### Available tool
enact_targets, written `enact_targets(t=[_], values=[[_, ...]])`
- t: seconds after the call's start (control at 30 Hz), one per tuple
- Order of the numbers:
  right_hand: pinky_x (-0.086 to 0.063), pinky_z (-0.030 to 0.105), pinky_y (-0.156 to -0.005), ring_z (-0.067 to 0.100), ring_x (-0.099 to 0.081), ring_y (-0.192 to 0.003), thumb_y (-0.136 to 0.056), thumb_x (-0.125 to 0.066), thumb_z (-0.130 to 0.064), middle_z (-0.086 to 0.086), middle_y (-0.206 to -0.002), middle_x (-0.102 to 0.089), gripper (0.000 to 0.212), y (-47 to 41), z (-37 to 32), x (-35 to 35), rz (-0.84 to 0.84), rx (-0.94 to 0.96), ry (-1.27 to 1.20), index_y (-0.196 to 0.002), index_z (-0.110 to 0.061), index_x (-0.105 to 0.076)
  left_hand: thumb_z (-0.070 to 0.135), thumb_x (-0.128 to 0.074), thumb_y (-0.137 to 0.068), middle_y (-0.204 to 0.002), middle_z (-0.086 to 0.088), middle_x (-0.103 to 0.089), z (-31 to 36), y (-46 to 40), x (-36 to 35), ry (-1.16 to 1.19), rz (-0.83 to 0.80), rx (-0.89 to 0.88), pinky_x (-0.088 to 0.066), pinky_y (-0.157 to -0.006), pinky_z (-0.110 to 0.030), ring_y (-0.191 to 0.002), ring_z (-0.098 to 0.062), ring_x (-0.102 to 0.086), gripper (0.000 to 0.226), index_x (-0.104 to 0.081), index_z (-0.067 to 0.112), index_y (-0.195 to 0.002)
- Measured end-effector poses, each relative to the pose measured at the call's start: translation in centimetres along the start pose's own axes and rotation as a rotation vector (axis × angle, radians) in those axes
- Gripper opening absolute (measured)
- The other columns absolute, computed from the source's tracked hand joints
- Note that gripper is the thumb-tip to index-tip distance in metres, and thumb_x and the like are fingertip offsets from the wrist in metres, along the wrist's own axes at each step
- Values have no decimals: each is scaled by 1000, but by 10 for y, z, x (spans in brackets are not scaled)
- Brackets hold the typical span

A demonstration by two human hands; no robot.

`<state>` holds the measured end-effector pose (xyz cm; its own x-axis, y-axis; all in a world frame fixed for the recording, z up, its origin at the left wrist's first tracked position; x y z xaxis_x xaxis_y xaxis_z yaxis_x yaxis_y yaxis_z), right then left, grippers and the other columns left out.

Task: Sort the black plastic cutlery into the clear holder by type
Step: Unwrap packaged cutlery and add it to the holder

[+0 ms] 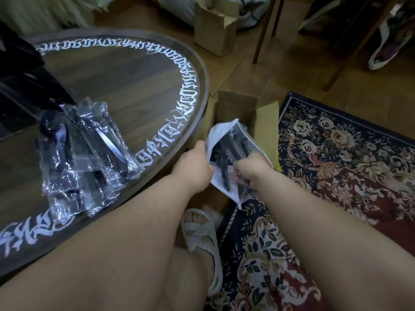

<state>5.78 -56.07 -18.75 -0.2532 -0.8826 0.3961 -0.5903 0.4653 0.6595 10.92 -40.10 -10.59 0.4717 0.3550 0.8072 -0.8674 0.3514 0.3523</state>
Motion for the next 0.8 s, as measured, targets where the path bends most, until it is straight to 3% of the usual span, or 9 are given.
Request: enact_targets(t=[0.13, 0.23, 0.3, 0.33, 0.47, 0.57, 0.63, 0.73, 0.8], values=[[-38, 34, -58, 24, -47, -52, -78, -54, 0, 15, -65, -52, 11, -8, 12, -4, 2, -21, -113, -88, -2, -53, 14, -48, -91, -101, -13, -60, 0, 1, 0, 11, 0, -13, -50, -72, -39, -89, -29, -57, 45, -35, 13, -134], [-50, 37, -64, 31, -60, -69, -74, -63, -28, 17, -84, -62, 44, -12, 7, -6, 87, 15, 178, -107, -1, -52, 13, -47, -91, -97, -13, -60, 0, 2, -1, 12, -6, -28, -47, -68, -37, -86, -28, -57, 45, -35, 14, -134], [-53, 40, -77, 35, -61, -94, -77, -68, -42, 17, -111, -58, 71, -10, 5, -22, 56, 6, 399, -129, -5, -37, 13, -48, -91, -99, -13, -60, -1, 2, -2, 3, -10, -33, -44, -68, -36, -88, -29, -56, 45, -35, 14, -134], [-52, 39, -74, 35, -58, -101, -78, -69, -46, 16, -118, -55, 80, -9, 5, -31, 28, -5, 472, -136, -7, -29, 13, -48, -91, -99, -13, -59, -2, 2, -2, -2, -11, -33, -43, -69, -36, -88, -29, -55, 45, -35, 14, -134], [-46, 35, -66, 33, -58, -105, -81, -70, -35, 16, -119, -56, 95, -11, 12, -47, 41, -54, 628, -148, -10, -6, 13, -51, -90, -96, -13, -57, -6, 0, -6, -19, -38, -39, -44, -70, -36, -86, -28, -52, 44, -36, 13, -132], [-45, 36, -79, 33, -53, -116, -86, -63, -16, 17, -129, -52, 93, -11, 12, -43, 43, -47, 666, -150, -8, 4, 12, -50, -90, -98, -13, -57, -7, -2, -8, -20, -47, -48, -45, -72, -37, -85, -27, -51, 43, -36, 13, -131], [-44, 35, -81, 31, -52, -117, -88, -59, -14, 16, -131, -50, 81, -12, 9, -35, 44, -34, 617, -148, -5, -5, 12, -49, -91, -104, -14, -59, -7, -4, -8, -25, -45, -54, -47, -76, -38, -88, -27, -51, 44, -35, 13, -133], [-45, 34, -60, 31, -59, -82, -86, -57, -16, 17, -105, -57, 49, -10, 8, -24, 6, -10, 322, -130, -4, -38, 12, -49, -92, -111, -14, -60, -6, -5, -8, -34, -37, -58, -49, -83, -41, -93, -28, -54, 45, -34, 15, -134], [-38, 27, -46, 22, -47, -53, -87, -54, -11, 15, -76, -52, 18, 0, 11, -18, -56, -12, 61, -103, -3, -52, 11, -48, -92, -111, -13, -60, -6, -5, -7, -44, -32, -55, -50, -85, -42, -97, -29, -56, 46, -33, 16, -136]])
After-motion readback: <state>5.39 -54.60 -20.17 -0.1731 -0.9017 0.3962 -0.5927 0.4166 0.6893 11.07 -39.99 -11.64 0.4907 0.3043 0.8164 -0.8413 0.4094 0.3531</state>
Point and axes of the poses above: each hand's wrist, its own y-axis away from the middle knuckle, its own x-axis out of the back of the hand, z = x × y, the point moved 10 cm from there along -y, towards the middle knuckle
